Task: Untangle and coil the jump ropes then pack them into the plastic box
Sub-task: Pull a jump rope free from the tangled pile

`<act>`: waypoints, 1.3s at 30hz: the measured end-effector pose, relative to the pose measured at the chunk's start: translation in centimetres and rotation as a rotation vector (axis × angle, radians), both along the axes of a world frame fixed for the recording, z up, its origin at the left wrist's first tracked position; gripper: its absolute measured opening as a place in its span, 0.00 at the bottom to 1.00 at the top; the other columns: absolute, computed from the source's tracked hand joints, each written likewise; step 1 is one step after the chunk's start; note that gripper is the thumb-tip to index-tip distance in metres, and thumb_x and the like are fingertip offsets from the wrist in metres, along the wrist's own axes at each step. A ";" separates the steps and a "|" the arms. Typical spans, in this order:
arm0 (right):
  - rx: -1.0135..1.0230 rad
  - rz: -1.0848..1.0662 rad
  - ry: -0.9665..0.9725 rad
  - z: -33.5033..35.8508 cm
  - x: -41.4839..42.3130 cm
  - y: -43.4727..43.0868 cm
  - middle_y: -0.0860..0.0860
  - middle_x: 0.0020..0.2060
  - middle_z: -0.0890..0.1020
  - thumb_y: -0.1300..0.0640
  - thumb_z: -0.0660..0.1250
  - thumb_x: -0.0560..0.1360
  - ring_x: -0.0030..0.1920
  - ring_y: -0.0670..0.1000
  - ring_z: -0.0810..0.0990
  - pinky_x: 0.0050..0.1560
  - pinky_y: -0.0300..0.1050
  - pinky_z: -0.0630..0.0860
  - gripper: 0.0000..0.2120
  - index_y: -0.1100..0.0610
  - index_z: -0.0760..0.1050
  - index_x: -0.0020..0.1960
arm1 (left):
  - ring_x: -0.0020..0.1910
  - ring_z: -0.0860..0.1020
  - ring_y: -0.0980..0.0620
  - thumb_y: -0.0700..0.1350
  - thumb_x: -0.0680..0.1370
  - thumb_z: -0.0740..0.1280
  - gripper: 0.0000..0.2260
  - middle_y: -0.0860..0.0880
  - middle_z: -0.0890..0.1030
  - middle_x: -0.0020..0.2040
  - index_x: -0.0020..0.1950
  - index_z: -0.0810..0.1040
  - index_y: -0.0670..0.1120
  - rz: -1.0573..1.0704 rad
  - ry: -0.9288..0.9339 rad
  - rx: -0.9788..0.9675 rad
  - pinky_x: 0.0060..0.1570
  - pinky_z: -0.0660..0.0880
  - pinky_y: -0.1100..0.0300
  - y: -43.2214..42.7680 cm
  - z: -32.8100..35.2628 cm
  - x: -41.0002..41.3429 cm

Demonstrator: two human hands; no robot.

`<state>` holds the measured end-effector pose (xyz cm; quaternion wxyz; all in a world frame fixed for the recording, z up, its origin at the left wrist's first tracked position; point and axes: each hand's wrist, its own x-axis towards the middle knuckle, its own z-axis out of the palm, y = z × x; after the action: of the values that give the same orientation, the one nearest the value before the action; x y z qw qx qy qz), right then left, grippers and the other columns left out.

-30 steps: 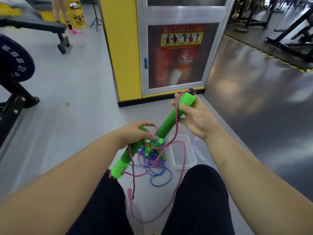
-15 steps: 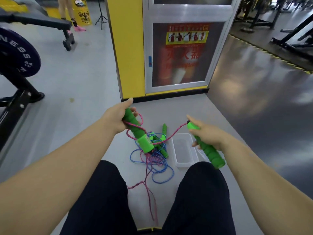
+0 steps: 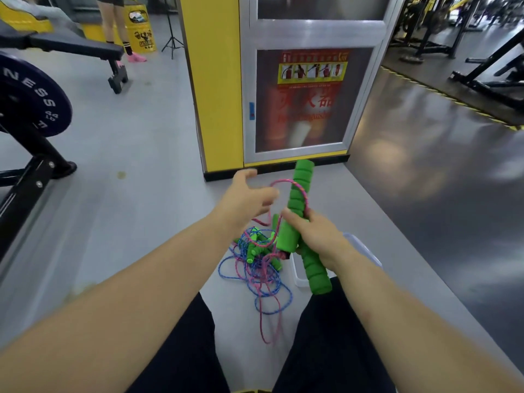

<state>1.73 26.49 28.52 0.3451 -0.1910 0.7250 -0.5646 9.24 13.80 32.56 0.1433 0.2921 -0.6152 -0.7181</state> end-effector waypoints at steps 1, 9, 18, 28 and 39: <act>0.000 -0.031 -0.065 -0.1 -0.2 0.1 0.52 0.41 0.80 0.45 0.64 0.76 0.32 0.46 0.78 0.28 0.38 0.73 0.12 0.53 0.74 0.52 | 0.45 0.77 0.49 0.40 0.74 0.71 0.24 0.45 0.76 0.48 0.66 0.64 0.44 -0.001 -0.076 -0.082 0.48 0.78 0.56 0.0 -0.6 0.4; 0.165 -0.052 -0.095 -1.1 0.9 0.0 0.56 0.46 0.82 0.35 0.52 0.76 0.38 0.52 0.81 0.37 0.42 0.76 0.27 0.54 0.76 0.58 | 0.32 0.80 0.54 0.43 0.73 0.72 0.19 0.45 0.79 0.47 0.62 0.72 0.44 -0.391 -0.318 -0.157 0.29 0.77 0.63 1.9 -2.7 1.0; 0.199 -0.220 0.016 -2.7 -1.7 1.3 0.57 0.28 0.76 0.44 0.55 0.79 0.27 0.54 0.74 0.28 0.40 0.71 0.27 0.59 0.73 0.30 | 0.27 0.70 0.52 0.43 0.74 0.62 0.05 0.45 0.79 0.39 0.46 0.75 0.43 -0.491 -0.511 -0.291 0.25 0.68 0.65 -2.7 -1.2 2.6; 1.208 0.599 0.646 -2.1 -7.2 5.4 0.50 0.68 0.71 0.48 0.63 0.76 0.64 0.54 0.71 0.62 0.47 0.68 0.24 0.48 0.66 0.71 | 0.28 0.73 0.54 0.43 0.70 0.71 0.12 0.46 0.83 0.40 0.51 0.74 0.42 -0.301 -0.375 -0.175 0.26 0.68 0.65 -9.0 0.8 4.8; 0.123 0.105 -0.152 3.4 -5.4 0.7 0.58 0.50 0.78 0.53 0.58 0.80 0.27 0.48 0.77 0.27 0.39 0.78 0.16 0.65 0.71 0.58 | 0.37 0.76 0.53 0.48 0.79 0.61 0.08 0.48 0.81 0.47 0.58 0.75 0.54 -0.373 -0.087 -0.248 0.36 0.74 0.64 -3.2 -1.0 1.0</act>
<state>-3.66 27.21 31.97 0.4394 -0.1638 0.7190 -0.5130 10.23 10.57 31.60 0.0159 0.1843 -0.7477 -0.6377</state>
